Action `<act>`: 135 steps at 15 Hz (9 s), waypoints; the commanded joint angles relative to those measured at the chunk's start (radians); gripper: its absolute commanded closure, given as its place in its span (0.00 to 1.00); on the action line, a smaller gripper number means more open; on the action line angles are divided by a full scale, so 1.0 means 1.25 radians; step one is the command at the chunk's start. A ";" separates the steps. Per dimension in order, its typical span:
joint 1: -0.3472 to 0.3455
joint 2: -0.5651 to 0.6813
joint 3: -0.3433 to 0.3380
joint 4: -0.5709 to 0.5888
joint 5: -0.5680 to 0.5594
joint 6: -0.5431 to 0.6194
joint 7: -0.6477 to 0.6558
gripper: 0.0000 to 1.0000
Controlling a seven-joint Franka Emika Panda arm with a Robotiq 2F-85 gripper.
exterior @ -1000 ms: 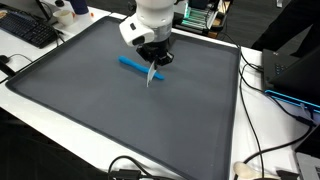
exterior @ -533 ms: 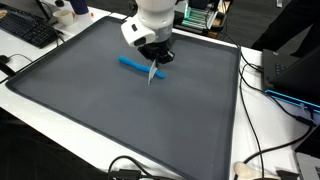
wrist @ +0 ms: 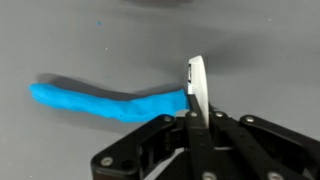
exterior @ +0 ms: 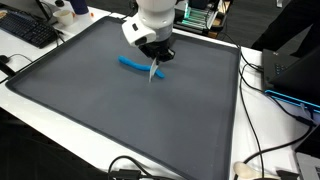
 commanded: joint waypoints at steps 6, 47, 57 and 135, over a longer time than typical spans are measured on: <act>-0.014 -0.049 0.006 -0.017 0.027 -0.045 -0.038 0.99; -0.039 -0.003 -0.017 -0.034 -0.010 0.092 -0.064 0.99; -0.043 0.006 -0.017 -0.042 0.003 0.079 -0.068 0.99; -0.065 -0.017 -0.048 -0.076 -0.049 0.071 -0.108 0.99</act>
